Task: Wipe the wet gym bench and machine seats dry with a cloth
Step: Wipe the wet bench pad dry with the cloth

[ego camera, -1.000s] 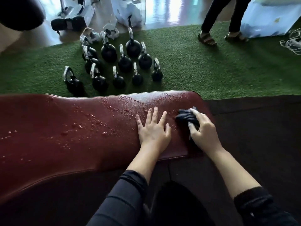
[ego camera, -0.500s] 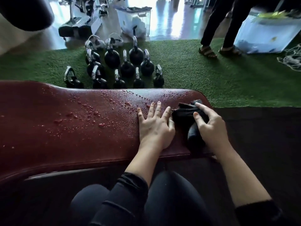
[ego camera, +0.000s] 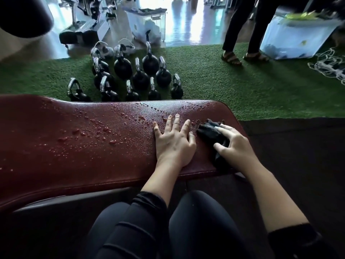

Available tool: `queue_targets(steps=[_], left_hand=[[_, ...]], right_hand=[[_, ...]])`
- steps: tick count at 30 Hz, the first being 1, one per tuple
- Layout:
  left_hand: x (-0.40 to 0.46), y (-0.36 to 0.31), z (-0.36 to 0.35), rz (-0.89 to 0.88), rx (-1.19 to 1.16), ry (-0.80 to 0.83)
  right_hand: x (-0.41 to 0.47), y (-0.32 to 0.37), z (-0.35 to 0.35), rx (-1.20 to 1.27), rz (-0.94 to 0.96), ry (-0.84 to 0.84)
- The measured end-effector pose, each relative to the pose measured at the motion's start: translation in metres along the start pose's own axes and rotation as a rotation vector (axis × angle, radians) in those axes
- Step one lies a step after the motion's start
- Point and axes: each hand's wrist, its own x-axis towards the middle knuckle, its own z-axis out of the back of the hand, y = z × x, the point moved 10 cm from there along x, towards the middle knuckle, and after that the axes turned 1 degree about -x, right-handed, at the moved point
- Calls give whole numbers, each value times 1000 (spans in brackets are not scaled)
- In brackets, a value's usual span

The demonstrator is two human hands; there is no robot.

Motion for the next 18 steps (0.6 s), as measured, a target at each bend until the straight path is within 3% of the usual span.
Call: queue_targets(steps=[5,12,18], left_hand=[[0,-1,-1,0,25,26],[0,-1,-1,-8,53,38],[0,-2,-1,-11,57,44]], right_hand=[[0,0,19,38,31,-74],[3,-16,20,-1,-95,-133],[3,-3,29,-44,38,-251]])
